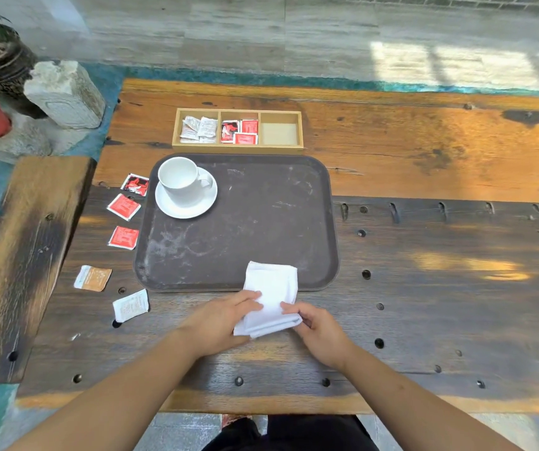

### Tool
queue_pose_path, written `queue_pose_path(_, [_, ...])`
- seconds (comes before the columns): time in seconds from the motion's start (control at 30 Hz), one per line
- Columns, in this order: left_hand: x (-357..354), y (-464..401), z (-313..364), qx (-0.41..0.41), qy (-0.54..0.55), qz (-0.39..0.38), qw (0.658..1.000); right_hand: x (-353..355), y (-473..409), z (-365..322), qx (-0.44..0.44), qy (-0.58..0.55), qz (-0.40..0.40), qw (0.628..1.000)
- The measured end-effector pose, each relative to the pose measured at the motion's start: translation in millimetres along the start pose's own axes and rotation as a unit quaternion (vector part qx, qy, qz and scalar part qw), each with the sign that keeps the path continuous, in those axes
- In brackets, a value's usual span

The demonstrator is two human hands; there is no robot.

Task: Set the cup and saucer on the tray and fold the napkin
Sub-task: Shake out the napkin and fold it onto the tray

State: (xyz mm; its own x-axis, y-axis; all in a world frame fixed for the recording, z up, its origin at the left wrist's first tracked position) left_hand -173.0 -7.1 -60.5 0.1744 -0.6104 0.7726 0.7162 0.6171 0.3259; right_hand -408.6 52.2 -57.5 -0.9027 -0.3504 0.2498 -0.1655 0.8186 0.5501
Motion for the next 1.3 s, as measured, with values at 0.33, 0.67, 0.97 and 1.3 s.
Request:
queue_pose_path(0.33, [-14,-16,7,0.224,0.249,0.165,0.928,0,-11,-6,-0.100,-0.061,0.108,0.987])
queue_pose_path(0.67, [-10,-31,27,0.395,0.477,0.220,0.754,7,-32,-25,-0.193,-0.088,0.174,0.962])
queue_pose_path(0.97, [20,-34,21,0.379,0.576,0.189,0.699,22,-41,-49,-0.172,-0.125,0.088,0.973])
queue_pose_path(1.3, [87,-96,-9,0.329,0.576,0.222,0.714,67,-106,-101,-0.091,-0.117,0.120,0.982])
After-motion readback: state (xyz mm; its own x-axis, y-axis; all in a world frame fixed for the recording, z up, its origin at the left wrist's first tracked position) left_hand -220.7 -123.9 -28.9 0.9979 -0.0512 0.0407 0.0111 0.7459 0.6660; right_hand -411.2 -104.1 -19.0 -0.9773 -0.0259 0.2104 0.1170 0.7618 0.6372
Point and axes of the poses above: each hand's wrist, its own y-axis away from the middle knuckle, its own x-axis out of the back of the hand, z = x × y, the point moved 1 cm from there along -y, towards the middle knuckle, and after that the axes turned 5 degrees about y, right-handed, at the moved point
